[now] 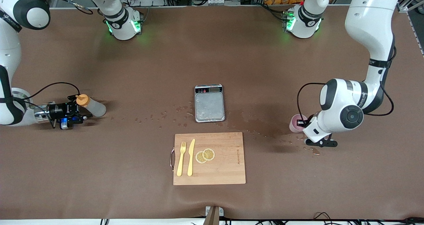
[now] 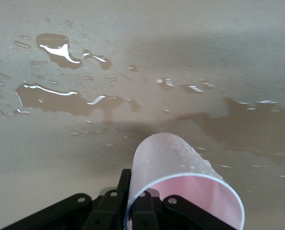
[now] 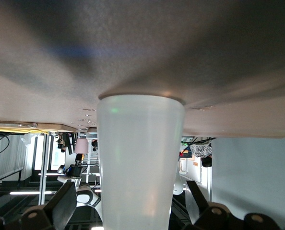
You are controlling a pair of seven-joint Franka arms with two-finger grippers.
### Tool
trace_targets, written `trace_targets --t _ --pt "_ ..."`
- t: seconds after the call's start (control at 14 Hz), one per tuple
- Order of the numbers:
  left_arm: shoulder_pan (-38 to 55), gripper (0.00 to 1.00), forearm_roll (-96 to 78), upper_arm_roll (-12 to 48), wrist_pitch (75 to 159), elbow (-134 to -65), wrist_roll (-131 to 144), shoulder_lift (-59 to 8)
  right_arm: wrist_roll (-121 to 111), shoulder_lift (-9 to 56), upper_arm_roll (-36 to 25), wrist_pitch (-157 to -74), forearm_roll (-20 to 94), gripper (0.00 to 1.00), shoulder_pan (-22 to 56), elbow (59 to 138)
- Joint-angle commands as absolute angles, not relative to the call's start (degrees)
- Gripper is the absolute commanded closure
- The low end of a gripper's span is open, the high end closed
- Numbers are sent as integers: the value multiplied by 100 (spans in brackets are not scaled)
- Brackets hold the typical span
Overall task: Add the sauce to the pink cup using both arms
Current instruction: 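Grasp the bottle with the right gripper while the left gripper grasps the cup, then place the pink cup on the silver scale with the left gripper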
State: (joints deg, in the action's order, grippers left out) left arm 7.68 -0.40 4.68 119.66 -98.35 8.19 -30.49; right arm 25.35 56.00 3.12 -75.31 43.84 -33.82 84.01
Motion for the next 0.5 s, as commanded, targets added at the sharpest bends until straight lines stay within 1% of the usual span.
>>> trace_targets --t 0.0,0.14,0.28,0.43 --pt "782 100 9 956 11795 -9923 1737 -2760 2426 5599 290 -7515 4403 5 -3340 8438" --pt "808 100 -9 1369 11795 -9818 2431 -2733 2417 5599 290 -7515 4403 36 -3357 8429" --pt "1044 100 -9 1660 11795 -9573 3326 -2830 2417 5599 290 -7506 4403 54 -3384 8429" --pt "1535 100 -26 1670 11795 -9161 4232 -3057 2426 5590 290 -7488 4403 66 -3401 8429"
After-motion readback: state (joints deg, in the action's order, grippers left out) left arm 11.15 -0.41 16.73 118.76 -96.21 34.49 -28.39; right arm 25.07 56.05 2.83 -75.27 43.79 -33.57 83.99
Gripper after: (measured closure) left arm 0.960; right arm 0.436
